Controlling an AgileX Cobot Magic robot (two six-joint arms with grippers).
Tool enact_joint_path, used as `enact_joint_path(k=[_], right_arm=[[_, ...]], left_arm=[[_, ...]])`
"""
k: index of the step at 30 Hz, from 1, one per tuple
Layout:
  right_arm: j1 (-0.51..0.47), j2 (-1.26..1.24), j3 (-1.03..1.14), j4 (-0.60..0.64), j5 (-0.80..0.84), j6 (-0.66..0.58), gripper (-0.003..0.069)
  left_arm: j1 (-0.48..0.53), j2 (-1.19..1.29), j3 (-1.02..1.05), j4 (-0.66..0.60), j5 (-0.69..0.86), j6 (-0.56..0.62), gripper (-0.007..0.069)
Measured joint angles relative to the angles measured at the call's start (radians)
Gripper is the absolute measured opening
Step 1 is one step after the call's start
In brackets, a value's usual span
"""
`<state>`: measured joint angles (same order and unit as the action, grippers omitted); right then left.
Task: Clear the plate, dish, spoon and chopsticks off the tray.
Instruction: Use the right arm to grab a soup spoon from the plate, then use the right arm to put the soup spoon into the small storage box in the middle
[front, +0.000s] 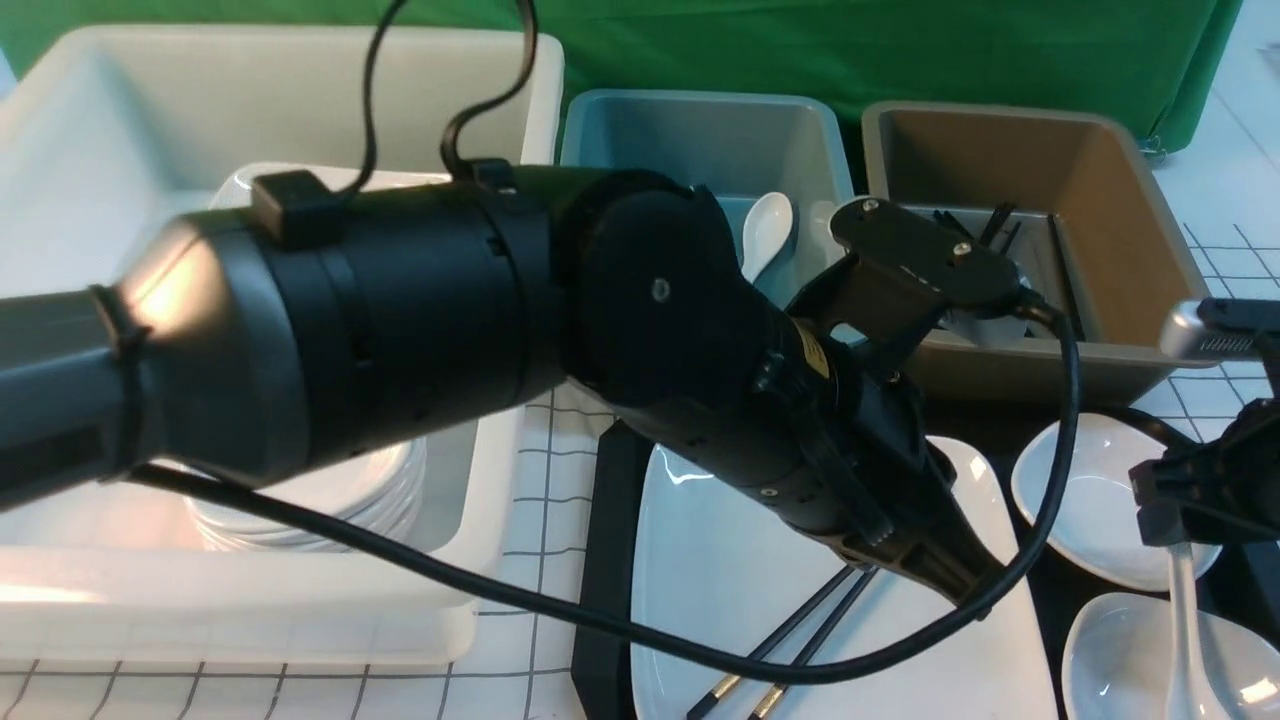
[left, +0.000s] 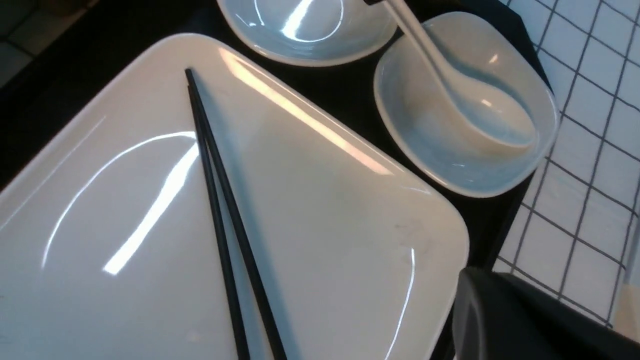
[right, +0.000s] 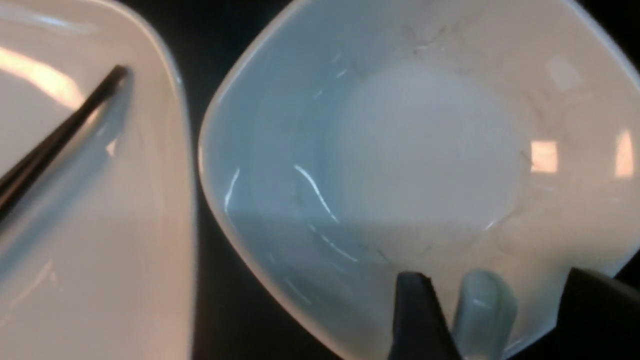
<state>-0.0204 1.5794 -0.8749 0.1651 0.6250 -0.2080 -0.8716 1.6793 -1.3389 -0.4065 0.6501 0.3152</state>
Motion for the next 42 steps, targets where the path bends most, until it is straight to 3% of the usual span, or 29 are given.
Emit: enact_joint_path(k=[4, 6, 11, 20, 25, 29, 35, 42], right_arm=[[0.000, 0.029, 0.000, 0.000, 0.010, 0.002, 0.0380], [0.000, 0.035, 0.000, 0.000, 0.010, 0.003, 0.0345], [0.000, 0.036, -0.001, 0.004, 0.006, -0.001, 0.0123], [0.000, -0.049, -0.045, 0.070, 0.032, -0.003, 0.0132], [0.025, -0.137, -0.211, 0.366, 0.030, -0.164, 0.0132], [0.090, -0.103, -0.355, 0.462, 0.013, -0.219, 0.0132], [0.246, 0.132, -0.663, 0.494, -0.086, -0.233, 0.0132], [0.321, 0.428, -0.959, 0.494, -0.161, -0.204, 0.0132]], left_arm=[[0.000, 0.001, 0.000, 0.007, -0.037, 0.010, -0.0003], [0.000, 0.001, 0.000, 0.007, -0.058, 0.012, -0.0003], [0.000, 0.001, 0.000, 0.001, -0.097, 0.018, -0.0003], [0.000, -0.024, -0.001, 0.025, -0.192, 0.018, -0.0003], [0.057, -0.112, -0.004, 0.069, -0.262, 0.003, -0.0003], [0.168, -0.172, -0.010, 0.077, -0.262, -0.028, -0.0003], [0.402, -0.234, -0.012, 0.089, -0.082, -0.039, -0.0003], [0.481, -0.235, -0.012, 0.091, 0.120, -0.028, -0.0003]])
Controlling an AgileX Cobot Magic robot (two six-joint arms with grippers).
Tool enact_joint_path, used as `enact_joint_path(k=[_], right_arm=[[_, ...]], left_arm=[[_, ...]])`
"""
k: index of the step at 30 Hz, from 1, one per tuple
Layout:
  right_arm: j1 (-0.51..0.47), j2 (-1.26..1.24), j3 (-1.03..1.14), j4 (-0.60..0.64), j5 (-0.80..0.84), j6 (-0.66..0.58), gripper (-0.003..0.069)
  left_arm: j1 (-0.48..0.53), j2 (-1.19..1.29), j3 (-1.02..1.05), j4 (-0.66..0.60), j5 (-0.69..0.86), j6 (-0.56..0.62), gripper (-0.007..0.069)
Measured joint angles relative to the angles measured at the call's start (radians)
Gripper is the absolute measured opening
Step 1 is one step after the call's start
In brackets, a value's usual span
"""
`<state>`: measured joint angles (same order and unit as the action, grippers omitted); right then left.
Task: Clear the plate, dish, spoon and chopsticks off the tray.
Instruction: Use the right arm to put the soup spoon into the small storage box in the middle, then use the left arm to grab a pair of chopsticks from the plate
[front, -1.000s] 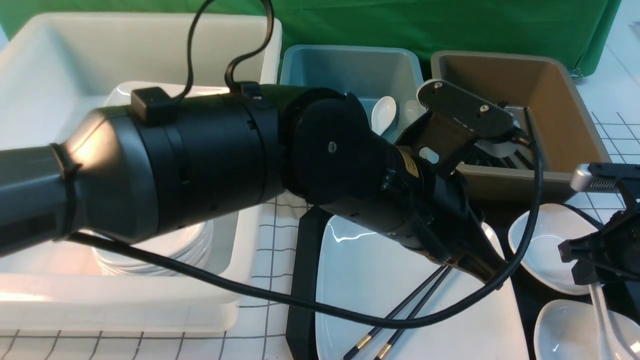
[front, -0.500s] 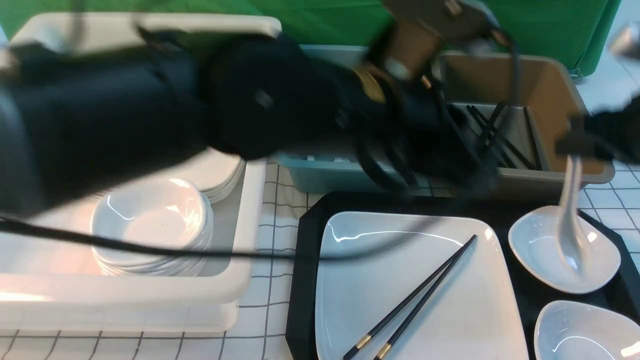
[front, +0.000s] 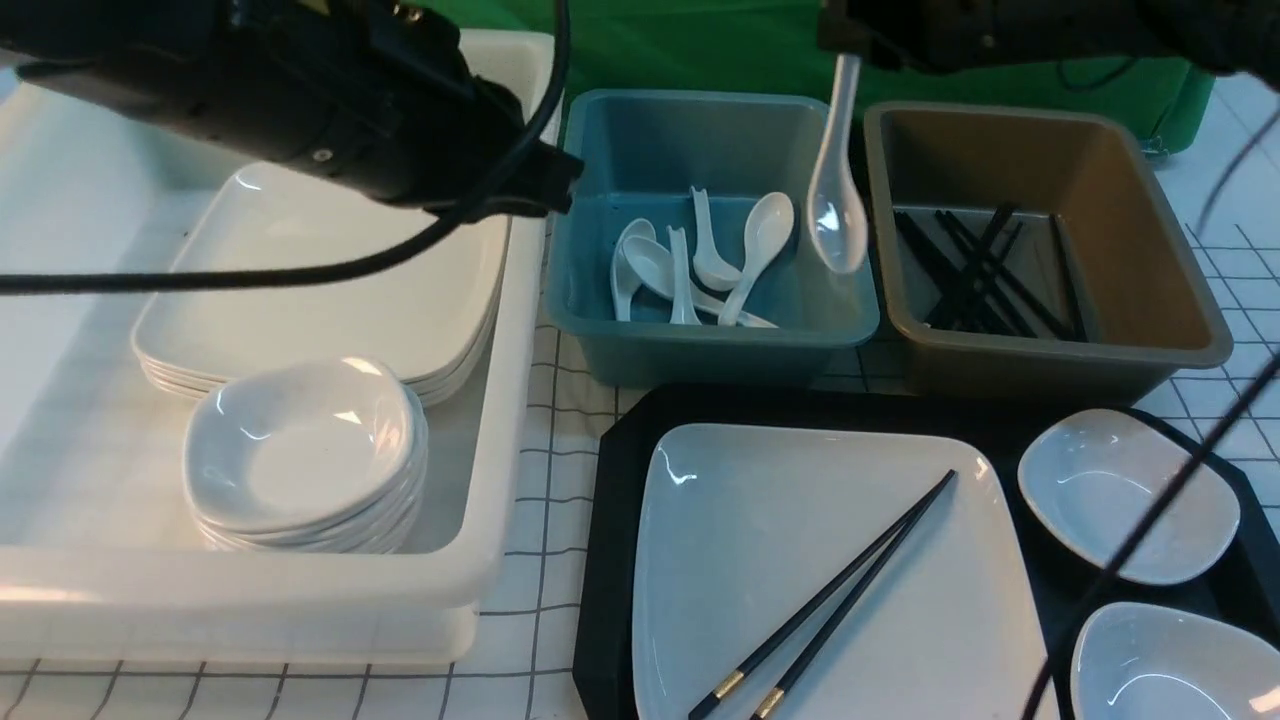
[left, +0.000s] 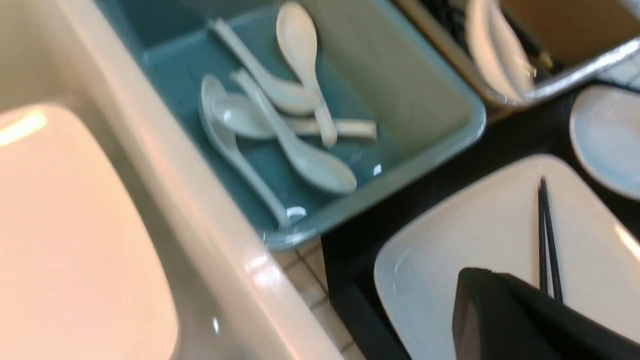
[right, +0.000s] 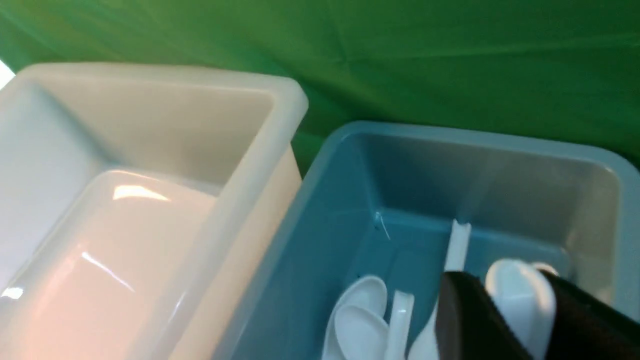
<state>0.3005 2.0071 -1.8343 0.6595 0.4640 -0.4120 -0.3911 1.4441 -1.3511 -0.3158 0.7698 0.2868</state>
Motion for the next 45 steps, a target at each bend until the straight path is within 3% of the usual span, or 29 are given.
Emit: enact_joint_path(k=[6, 10, 13, 15, 17, 18, 19, 21, 22, 25, 30, 34, 38, 41, 45], right_arm=[[0.023, 0.159, -0.129, 0.001, 0.003, 0.045, 0.0198], [0.025, 0.168, -0.142, -0.009, 0.119, 0.047, 0.0383], [0.010, 0.134, -0.143, -0.018, 0.233, 0.047, 0.0414], [-0.013, 0.065, -0.145, -0.041, 0.382, 0.041, 0.0365], [-0.041, -0.019, -0.147, -0.101, 0.523, 0.026, 0.0234], [-0.041, -0.026, -0.147, -0.108, 0.537, 0.027, 0.0219], [-0.058, -0.090, -0.147, -0.164, 0.633, 0.022, 0.0107], [-0.069, -0.137, -0.144, -0.235, 0.686, 0.037, 0.0059], [-0.075, -0.203, -0.120, -0.336, 0.717, 0.063, 0.0034], [-0.080, -0.334, -0.025, -0.496, 0.735, 0.125, 0.0021], [-0.080, -0.548, 0.173, -0.566, 0.746, 0.166, 0.0019], [-0.080, -0.773, 0.378, -0.574, 0.731, 0.205, 0.0020], [-0.080, -0.900, 0.487, -0.575, 0.697, 0.222, 0.0031], [-0.080, -0.949, 0.512, -0.575, 0.696, 0.232, 0.0036], [-0.080, -1.002, 0.515, -0.576, 0.697, 0.234, 0.0048]], left_arm=[[0.000, 0.000, 0.000, -0.055, 0.057, 0.010, -0.0003], [-0.001, 0.000, 0.000, -0.080, 0.119, 0.018, -0.0003], [-0.016, 0.000, 0.002, -0.091, 0.144, 0.021, -0.0003], [-0.071, 0.001, 0.012, -0.086, 0.152, 0.025, -0.0003], [-0.158, 0.014, 0.023, -0.065, 0.163, 0.020, -0.0003], [-0.176, 0.018, 0.023, -0.061, 0.164, 0.018, -0.0003], [-0.237, 0.043, 0.027, -0.048, 0.165, -0.009, -0.0003], [-0.287, 0.072, 0.029, -0.041, 0.161, -0.039, -0.0002], [-0.347, 0.120, 0.031, -0.032, 0.145, -0.058, 0.0000], [-0.432, 0.207, 0.031, 0.027, 0.105, -0.079, 0.0031], [-0.516, 0.320, 0.031, 0.177, 0.060, -0.175, 0.0165], [-0.540, 0.412, 0.031, 0.284, 0.034, -0.257, 0.0409], [-0.540, 0.464, 0.031, 0.293, 0.017, -0.266, 0.0566], [-0.540, 0.493, 0.031, 0.295, 0.001, -0.268, 0.0604], [-0.540, 0.530, 0.031, 0.305, -0.003, -0.278, 0.0579]])
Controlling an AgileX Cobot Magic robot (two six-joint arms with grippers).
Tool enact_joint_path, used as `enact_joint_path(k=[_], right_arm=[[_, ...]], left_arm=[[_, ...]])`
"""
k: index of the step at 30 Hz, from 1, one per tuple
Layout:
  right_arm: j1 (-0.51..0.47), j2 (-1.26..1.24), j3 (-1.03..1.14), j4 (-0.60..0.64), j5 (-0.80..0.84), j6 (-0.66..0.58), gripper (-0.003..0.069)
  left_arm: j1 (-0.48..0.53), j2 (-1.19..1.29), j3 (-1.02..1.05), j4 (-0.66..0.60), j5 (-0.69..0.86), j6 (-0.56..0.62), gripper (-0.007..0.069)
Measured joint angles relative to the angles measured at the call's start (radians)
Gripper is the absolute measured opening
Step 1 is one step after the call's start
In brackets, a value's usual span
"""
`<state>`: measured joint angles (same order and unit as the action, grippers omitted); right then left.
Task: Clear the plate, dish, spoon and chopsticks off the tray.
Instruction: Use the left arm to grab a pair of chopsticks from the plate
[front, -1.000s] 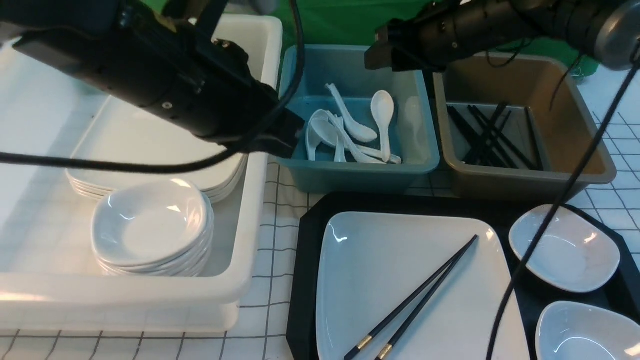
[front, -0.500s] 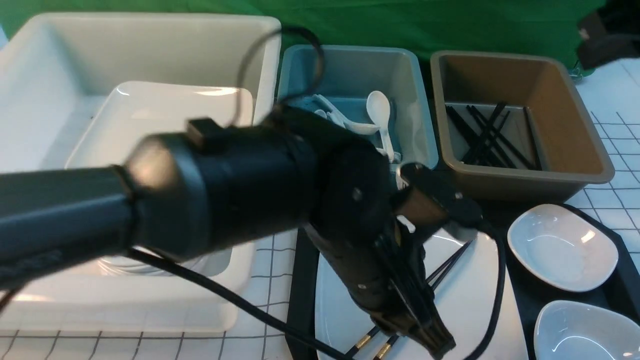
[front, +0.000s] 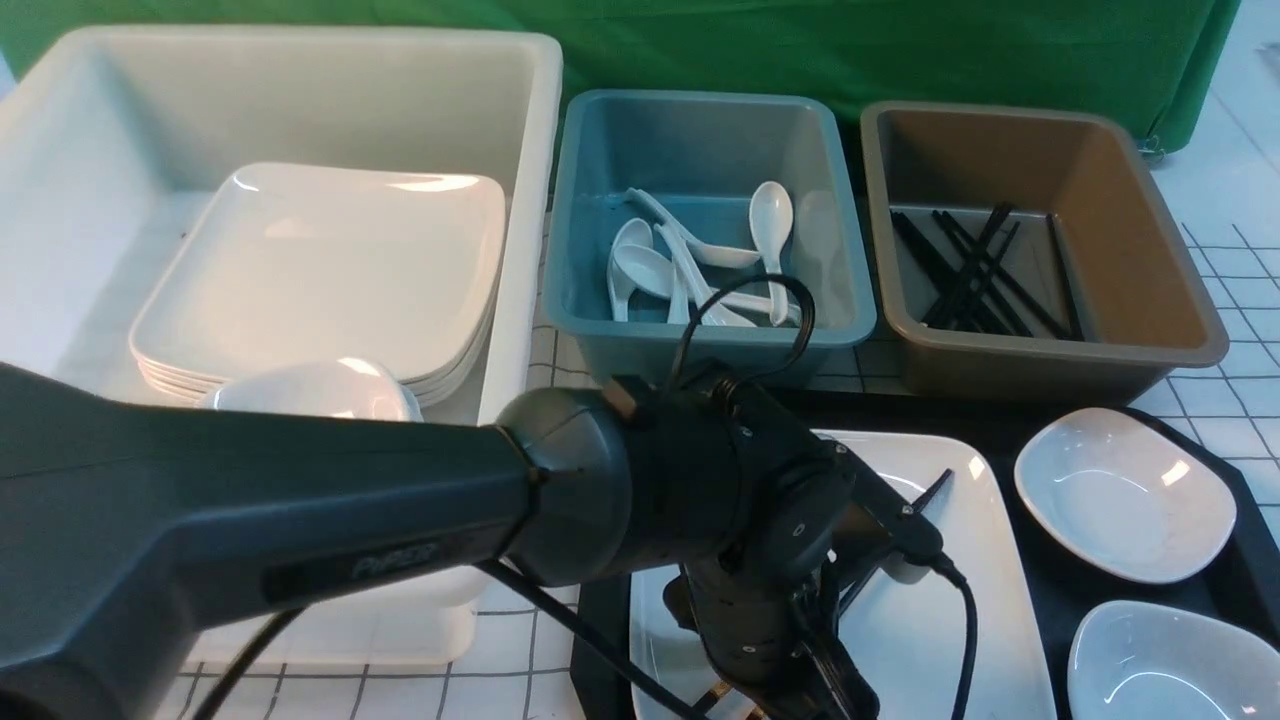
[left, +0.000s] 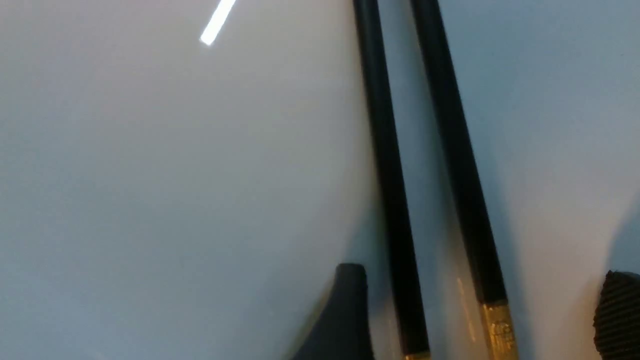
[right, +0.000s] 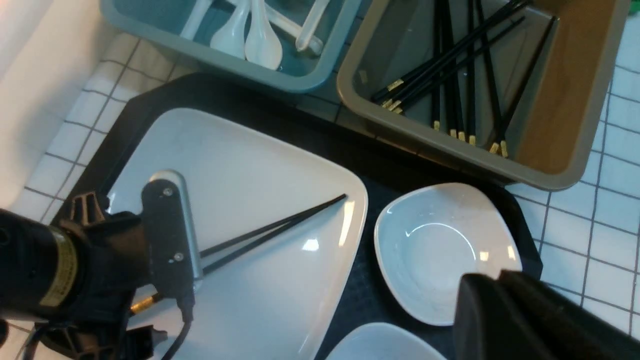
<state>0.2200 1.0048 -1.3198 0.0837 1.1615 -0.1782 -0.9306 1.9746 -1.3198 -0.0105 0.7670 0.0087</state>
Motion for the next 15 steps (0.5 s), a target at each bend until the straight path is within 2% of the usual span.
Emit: enact_joint_path(k=[3, 6, 7, 8, 10, 15], right_arm=[[0.000, -0.022, 0.000, -0.001, 0.001, 0.000, 0.0051], [0.000, -0.035, 0.000, -0.001, 0.013, 0.004, 0.0058], [0.000, -0.037, 0.000, -0.001, 0.013, 0.004, 0.0058], [0.000, -0.041, 0.002, -0.001, 0.020, 0.004, 0.0061], [0.000, -0.044, 0.003, -0.001, 0.027, 0.006, 0.0064], [0.000, -0.046, 0.005, -0.001, 0.031, 0.012, 0.0073]], left_arm=[[0.000, 0.004, -0.001, 0.011, -0.002, -0.017, 0.0511], [0.000, 0.005, -0.003, 0.011, 0.008, -0.018, 0.0353], [0.000, 0.005, -0.003, 0.011, 0.009, -0.019, 0.0340], [0.000, 0.005, -0.003, 0.011, 0.017, -0.021, 0.0225], [0.000, 0.005, -0.005, 0.011, 0.028, -0.027, 0.0104], [0.000, 0.013, -0.032, 0.011, 0.076, -0.032, 0.0089]])
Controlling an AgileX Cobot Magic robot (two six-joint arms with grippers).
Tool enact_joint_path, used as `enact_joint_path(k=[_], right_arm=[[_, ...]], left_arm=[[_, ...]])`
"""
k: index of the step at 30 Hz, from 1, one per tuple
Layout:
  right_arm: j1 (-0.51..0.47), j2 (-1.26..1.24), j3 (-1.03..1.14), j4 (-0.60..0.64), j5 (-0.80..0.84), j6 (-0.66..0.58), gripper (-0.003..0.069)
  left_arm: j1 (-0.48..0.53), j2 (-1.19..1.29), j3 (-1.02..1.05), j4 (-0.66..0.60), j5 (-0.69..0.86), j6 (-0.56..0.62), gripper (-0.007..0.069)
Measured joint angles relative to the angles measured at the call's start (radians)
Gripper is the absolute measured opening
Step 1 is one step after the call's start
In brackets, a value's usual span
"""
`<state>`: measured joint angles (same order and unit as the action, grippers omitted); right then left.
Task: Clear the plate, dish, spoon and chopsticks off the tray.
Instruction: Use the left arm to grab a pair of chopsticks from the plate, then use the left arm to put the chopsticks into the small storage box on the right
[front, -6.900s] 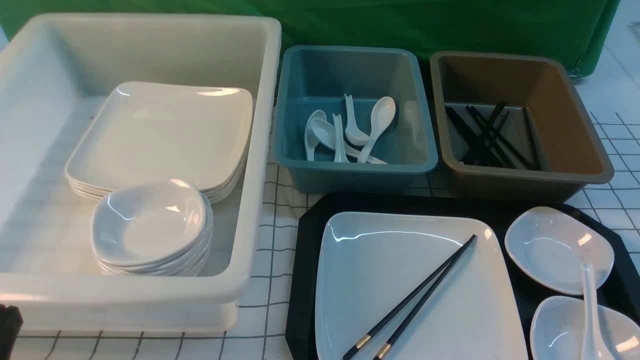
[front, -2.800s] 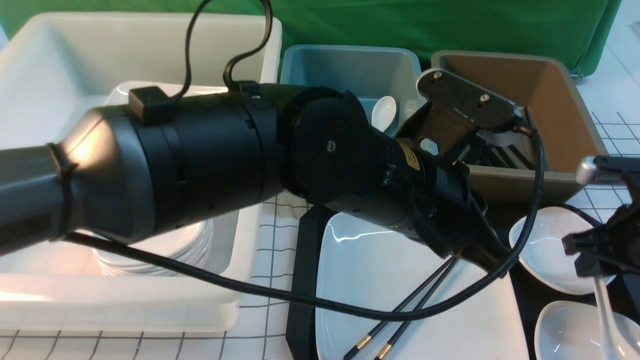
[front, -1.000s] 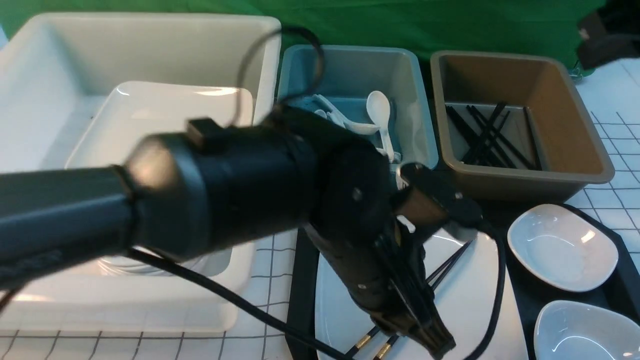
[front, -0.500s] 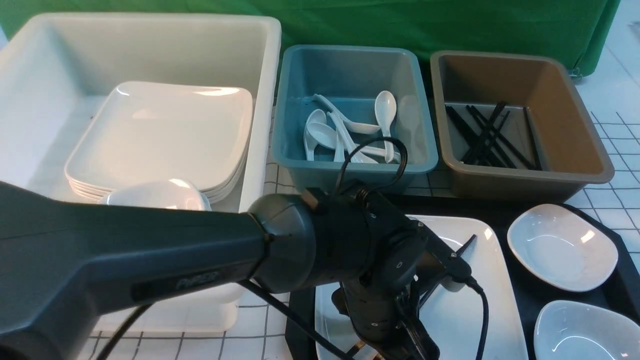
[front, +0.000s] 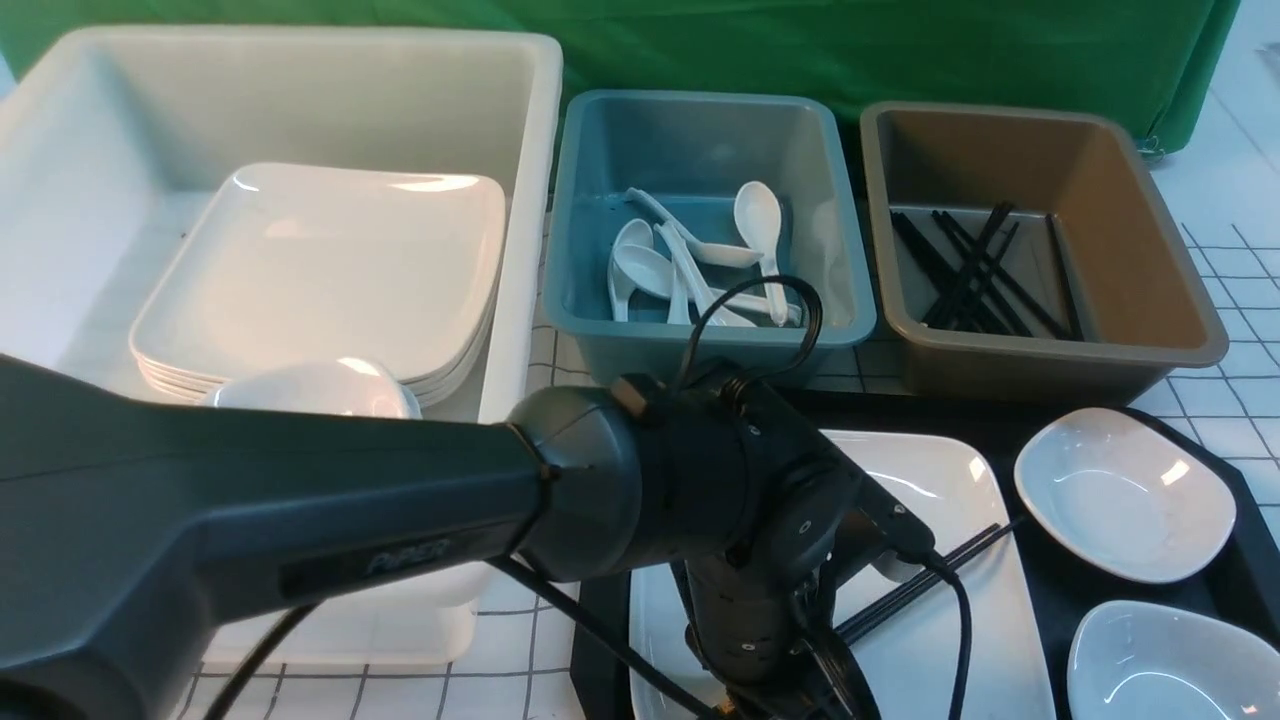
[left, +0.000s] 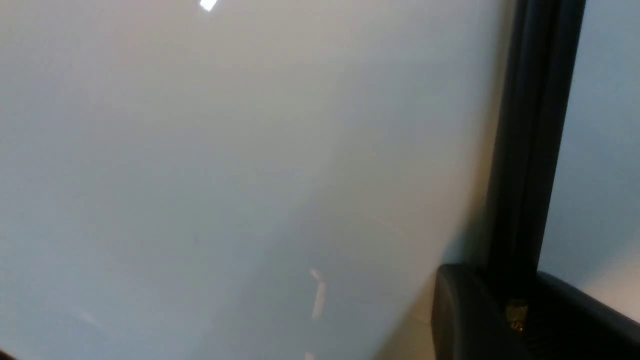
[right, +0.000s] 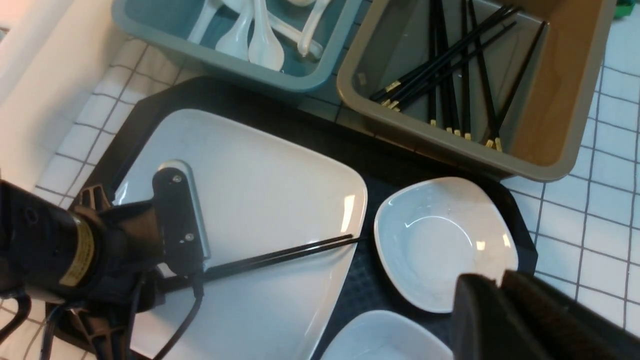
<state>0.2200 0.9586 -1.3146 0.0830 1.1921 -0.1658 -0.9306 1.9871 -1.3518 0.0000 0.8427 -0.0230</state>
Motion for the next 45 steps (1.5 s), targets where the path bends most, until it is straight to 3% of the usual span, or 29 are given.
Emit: enact_joint_path(k=[6, 15, 28, 34, 40, 45], right_arm=[[0.000, -0.001, 0.000, 0.000, 0.007, 0.003, 0.0083], [0.000, -0.001, 0.000, 0.000, 0.006, 0.006, 0.0092], [0.000, -0.001, 0.002, 0.045, -0.001, 0.059, 0.0093], [0.000, -0.002, 0.045, 0.049, -0.008, 0.050, 0.0055], [0.000, -0.014, 0.054, 0.051, -0.026, 0.025, 0.0034], [0.000, -0.057, 0.073, 0.051, -0.176, 0.020, 0.0012]], left_arm=[[0.000, -0.019, -0.098, 0.000, 0.137, -0.001, 0.0089], [0.008, -0.070, -0.374, -0.015, 0.157, 0.005, 0.0089], [0.140, 0.232, -0.937, -0.139, 0.116, 0.023, 0.0089], [0.165, 0.445, -1.192, -0.156, 0.010, 0.028, 0.0089], [0.195, 0.542, -1.222, -0.162, -0.138, 0.023, 0.0089], [0.209, 0.590, -1.222, -0.175, -0.216, 0.016, 0.0089]])
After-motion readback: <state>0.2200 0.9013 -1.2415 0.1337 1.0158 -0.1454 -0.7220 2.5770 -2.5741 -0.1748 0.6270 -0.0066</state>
